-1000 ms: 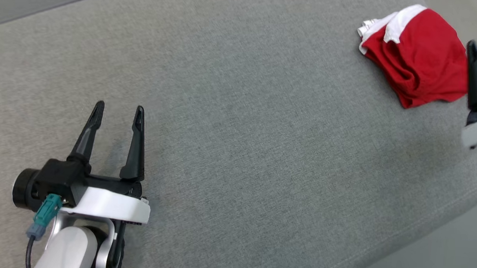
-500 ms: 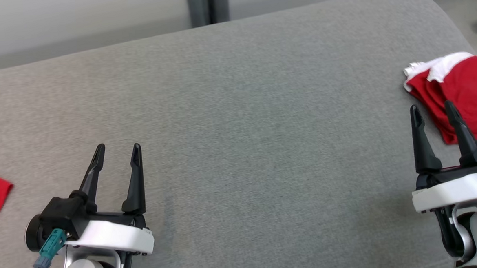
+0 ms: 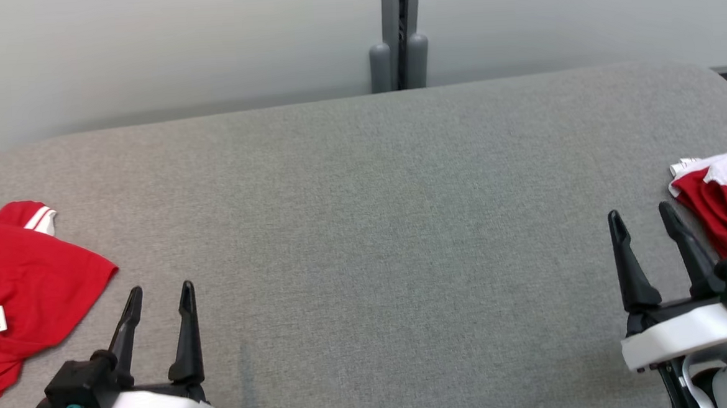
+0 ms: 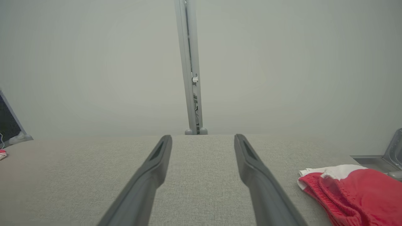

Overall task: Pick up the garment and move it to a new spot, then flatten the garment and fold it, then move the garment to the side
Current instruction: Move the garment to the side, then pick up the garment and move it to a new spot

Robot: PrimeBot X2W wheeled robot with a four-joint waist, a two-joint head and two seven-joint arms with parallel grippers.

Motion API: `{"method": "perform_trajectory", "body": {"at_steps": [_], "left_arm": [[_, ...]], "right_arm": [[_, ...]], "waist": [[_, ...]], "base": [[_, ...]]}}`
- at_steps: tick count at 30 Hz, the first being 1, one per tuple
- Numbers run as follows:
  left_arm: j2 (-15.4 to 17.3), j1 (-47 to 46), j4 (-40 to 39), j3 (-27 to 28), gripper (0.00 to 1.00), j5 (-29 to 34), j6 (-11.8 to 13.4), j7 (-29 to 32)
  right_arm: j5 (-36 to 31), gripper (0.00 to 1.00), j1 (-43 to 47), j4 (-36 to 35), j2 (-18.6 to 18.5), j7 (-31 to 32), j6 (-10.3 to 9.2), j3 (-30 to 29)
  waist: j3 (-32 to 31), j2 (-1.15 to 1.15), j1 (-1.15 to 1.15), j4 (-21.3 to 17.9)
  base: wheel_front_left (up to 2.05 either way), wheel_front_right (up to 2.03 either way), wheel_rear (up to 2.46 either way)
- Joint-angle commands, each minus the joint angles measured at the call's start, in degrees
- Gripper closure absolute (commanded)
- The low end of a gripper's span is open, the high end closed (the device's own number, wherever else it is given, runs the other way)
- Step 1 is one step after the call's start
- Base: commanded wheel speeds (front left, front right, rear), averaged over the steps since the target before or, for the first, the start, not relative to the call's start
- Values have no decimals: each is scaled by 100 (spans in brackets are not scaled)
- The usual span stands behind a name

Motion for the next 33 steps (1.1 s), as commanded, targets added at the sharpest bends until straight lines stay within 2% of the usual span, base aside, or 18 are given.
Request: {"method": "perform_trajectory", "body": {"at_steps": [1, 17, 33], "left_arm": [[30, 104, -19, 36, 0, -31, -12, -35], [126, 693, -10, 122, 0, -1, -144, -46], [101, 654, 96, 118, 0, 5, -253, -51]], "right_arm": [[-38, 0, 136, -57, -35, 47, -1, -35], [-80, 0, 996, -618, 31, 362, -1, -121], [-103, 0, 1296, -967, 182, 476, -1, -292]], "waist": [[-166, 0, 0, 130], [-613, 0, 0, 238], [-671, 0, 0, 259]], "base": [[0, 0, 0], [0, 0, 0], [0, 0, 0]]}}
